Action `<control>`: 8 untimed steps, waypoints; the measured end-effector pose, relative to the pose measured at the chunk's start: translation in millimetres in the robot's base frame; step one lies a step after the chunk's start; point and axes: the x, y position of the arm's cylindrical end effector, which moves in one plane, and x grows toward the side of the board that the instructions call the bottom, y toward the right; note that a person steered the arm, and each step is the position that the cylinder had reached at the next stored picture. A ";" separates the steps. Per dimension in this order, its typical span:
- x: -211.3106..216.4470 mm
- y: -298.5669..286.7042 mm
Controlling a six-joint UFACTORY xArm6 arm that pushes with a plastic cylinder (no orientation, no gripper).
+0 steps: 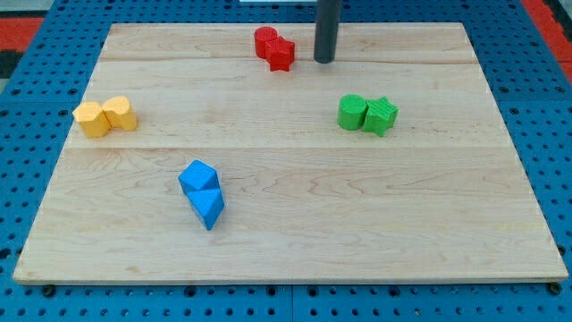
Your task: Place the red star below to the red circle
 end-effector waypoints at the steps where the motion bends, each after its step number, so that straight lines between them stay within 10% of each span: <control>1: -5.2 -21.3; 8: 9.5 -76.2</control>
